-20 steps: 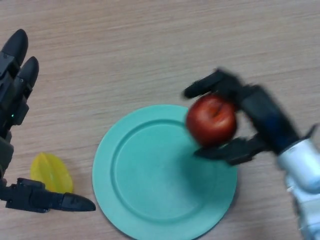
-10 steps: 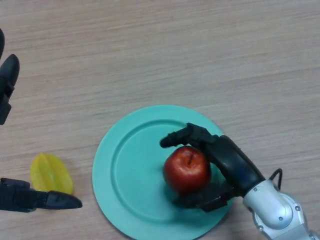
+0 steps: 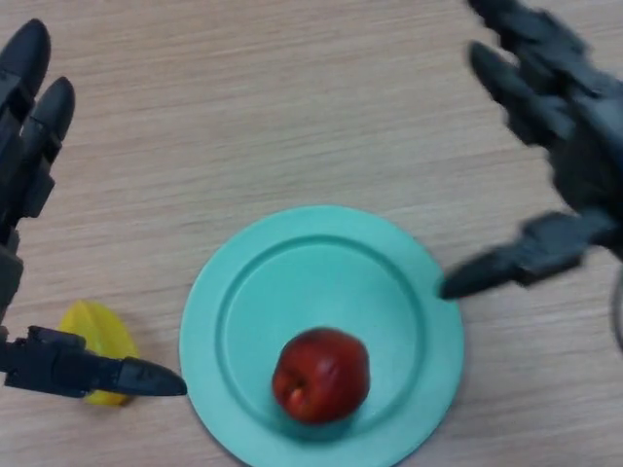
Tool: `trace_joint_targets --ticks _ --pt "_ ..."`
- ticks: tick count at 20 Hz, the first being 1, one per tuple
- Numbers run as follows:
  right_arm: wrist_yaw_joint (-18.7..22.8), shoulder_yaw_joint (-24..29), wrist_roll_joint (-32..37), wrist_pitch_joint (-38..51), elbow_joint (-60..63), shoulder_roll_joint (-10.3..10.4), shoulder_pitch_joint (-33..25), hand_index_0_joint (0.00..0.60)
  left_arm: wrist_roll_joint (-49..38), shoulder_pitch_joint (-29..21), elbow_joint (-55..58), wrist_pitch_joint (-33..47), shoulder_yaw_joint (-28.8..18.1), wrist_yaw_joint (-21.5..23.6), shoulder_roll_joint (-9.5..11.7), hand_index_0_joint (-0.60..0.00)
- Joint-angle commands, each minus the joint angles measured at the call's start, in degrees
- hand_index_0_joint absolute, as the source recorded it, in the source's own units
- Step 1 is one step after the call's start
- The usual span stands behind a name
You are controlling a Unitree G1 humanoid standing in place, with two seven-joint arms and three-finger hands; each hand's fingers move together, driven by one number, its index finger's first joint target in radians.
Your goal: Pick up the red apple and place it on the plate
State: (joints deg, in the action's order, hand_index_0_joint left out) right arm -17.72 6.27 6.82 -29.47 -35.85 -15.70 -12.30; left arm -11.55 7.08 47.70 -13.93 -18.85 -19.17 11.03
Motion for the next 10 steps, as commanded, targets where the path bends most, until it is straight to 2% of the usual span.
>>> trace_joint_targets --ticks 1,2,4,10 --pt "-0.6 2.7 5.4 9.7 -4.1 -0.9 4.9 0.000 1.2 -0.1 1.4 7.0 -1.6 2.1 1.6 0.000" --pt "0.3 2.8 6.7 11.3 -4.7 -0.1 9.1 0.000 0.5 -0.1 1.0 6.1 -1.4 2.4 1.7 0.000" --pt "1.0 1.7 7.4 12.1 -5.6 0.8 12.4 0.000 -0.8 0.1 0.8 4.7 -1.1 2.7 1.5 0.000" --pt "1.1 1.8 7.8 11.3 -7.3 1.0 13.8 0.000 -0.6 -0.4 0.0 4.9 -0.2 3.1 2.0 0.000"
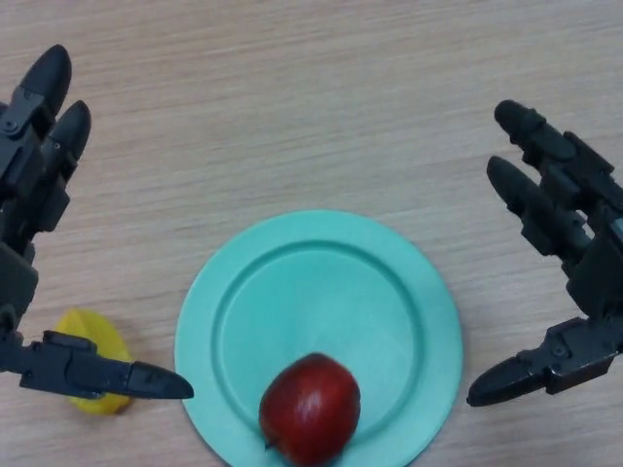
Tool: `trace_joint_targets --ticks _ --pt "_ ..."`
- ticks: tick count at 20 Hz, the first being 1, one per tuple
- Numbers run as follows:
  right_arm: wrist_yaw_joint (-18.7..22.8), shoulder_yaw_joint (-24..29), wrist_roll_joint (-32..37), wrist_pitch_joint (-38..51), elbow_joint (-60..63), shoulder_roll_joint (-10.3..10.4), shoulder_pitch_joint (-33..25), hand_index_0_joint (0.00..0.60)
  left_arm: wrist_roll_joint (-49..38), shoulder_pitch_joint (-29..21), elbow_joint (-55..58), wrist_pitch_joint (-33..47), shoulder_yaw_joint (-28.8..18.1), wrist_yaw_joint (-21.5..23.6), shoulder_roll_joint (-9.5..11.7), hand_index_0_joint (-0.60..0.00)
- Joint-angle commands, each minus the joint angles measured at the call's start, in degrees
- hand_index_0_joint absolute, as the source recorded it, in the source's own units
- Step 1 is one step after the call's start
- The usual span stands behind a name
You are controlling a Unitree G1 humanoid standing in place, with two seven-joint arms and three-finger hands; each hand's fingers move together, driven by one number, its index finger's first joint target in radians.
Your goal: Pick up the red apple and place it on the plate
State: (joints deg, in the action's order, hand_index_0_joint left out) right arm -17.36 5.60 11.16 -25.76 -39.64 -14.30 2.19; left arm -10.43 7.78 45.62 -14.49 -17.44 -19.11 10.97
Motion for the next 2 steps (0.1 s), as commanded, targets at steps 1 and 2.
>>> trace_joint_targets --ticks 1,2 --pt "0.7 2.3 3.3 7.5 -3.7 -0.4 -0.6 0.000 -1.7 -1.2 1.7 5.8 -1.9 3.1 2.1 0.000" --pt "0.5 2.2 3.0 6.7 -4.4 -0.4 -0.3 0.000 -1.7 -1.6 0.9 5.8 -2.3 3.4 2.4 0.000"
